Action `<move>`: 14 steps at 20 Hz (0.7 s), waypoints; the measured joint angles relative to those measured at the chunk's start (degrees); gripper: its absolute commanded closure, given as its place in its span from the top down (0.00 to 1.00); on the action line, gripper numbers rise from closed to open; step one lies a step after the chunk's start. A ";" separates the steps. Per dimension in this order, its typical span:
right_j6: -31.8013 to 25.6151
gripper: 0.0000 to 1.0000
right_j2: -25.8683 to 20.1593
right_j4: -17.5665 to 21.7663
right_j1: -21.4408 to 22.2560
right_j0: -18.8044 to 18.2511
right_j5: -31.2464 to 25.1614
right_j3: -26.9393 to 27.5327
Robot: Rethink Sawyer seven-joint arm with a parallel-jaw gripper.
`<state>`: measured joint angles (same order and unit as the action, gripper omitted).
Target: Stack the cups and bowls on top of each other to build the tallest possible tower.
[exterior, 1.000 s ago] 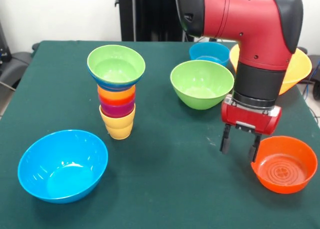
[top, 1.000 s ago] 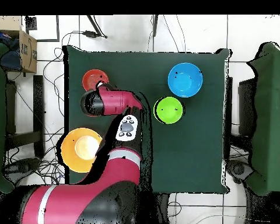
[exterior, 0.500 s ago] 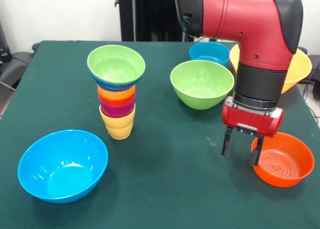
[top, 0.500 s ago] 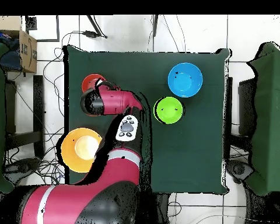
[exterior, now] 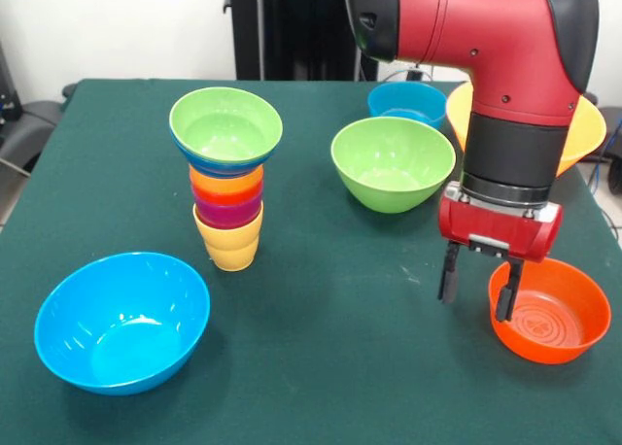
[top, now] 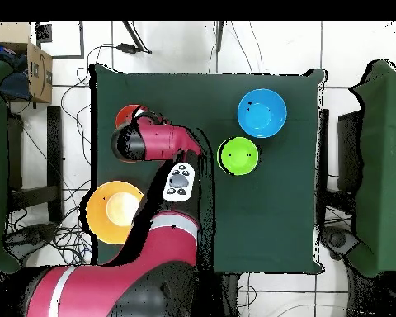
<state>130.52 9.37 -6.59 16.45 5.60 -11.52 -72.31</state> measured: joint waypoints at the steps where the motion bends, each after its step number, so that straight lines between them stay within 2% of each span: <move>1: 0.00 1.00 0.00 -0.07 0.19 0.02 -0.01 0.00; 14: 0.00 1.00 -0.02 -0.27 1.01 1.45 -0.01 -0.01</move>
<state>130.52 9.35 -6.87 17.46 7.05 -11.53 -72.32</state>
